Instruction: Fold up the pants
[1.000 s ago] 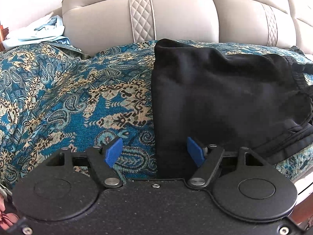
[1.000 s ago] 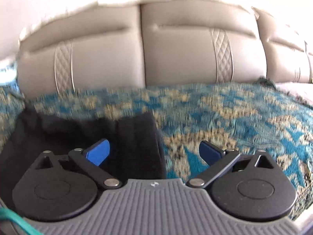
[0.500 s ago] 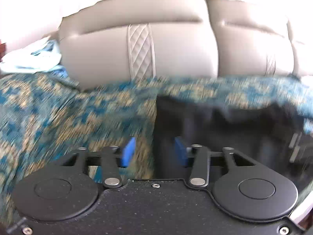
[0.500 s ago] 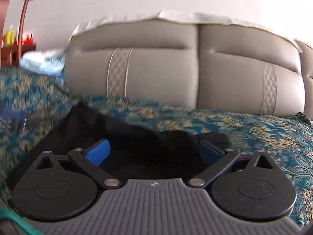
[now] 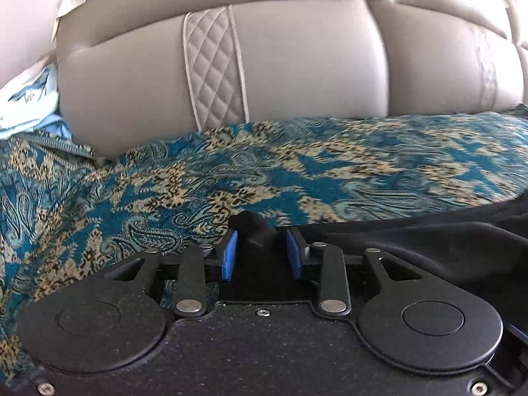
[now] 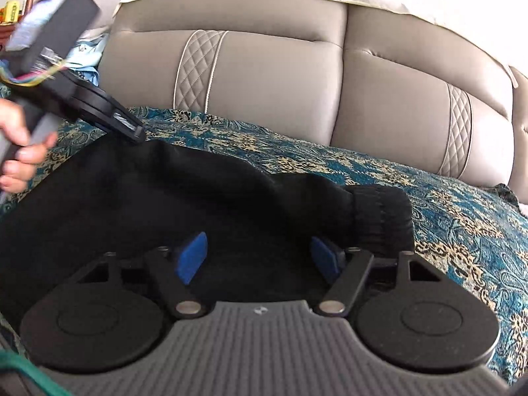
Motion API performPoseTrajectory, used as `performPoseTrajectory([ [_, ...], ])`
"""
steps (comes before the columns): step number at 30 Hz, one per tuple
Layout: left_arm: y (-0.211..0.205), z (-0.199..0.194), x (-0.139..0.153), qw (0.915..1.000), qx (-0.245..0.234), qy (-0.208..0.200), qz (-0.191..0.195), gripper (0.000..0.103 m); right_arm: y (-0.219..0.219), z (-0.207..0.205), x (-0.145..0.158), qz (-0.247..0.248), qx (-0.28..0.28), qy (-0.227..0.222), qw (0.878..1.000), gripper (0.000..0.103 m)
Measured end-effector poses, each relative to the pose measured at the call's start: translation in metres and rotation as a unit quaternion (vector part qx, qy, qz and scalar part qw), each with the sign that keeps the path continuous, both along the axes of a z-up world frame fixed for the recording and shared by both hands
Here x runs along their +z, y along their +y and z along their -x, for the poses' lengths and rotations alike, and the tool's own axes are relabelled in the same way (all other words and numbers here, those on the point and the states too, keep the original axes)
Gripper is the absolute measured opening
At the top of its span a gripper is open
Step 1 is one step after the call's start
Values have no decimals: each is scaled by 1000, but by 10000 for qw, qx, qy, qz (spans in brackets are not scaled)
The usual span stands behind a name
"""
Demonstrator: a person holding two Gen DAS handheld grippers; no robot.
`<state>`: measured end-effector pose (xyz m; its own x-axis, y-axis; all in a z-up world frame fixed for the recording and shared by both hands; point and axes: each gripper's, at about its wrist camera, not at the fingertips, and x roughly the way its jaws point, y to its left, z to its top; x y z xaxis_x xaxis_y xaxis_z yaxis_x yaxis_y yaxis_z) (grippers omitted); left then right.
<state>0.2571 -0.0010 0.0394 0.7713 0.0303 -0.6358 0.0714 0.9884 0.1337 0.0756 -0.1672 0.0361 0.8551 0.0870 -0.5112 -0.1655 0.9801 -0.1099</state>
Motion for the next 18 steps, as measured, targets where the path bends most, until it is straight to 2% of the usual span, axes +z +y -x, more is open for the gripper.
performPoseTrajectory([
  [4,3,-16,-9,9994,334,9,53,40,-1,-1,-1,-14,45,-14,10000,81],
  [7,6,-20,-2,9986,491,41,174,43,-4,2,2,-139,112,-92,9998,84],
  [9,10,-13,9,9981,500,-73,349,54,-11,8,10,-368,160,-338,9986,90],
  [10,12,-8,14,9980,467,-152,402,63,-17,12,16,-485,134,-542,9973,94],
  [13,18,10,30,9984,217,-313,428,72,-36,17,27,-661,-223,-954,9930,100],
  [18,32,39,42,9985,-78,-111,537,77,-76,-2,30,-1095,-905,-662,9876,103],
])
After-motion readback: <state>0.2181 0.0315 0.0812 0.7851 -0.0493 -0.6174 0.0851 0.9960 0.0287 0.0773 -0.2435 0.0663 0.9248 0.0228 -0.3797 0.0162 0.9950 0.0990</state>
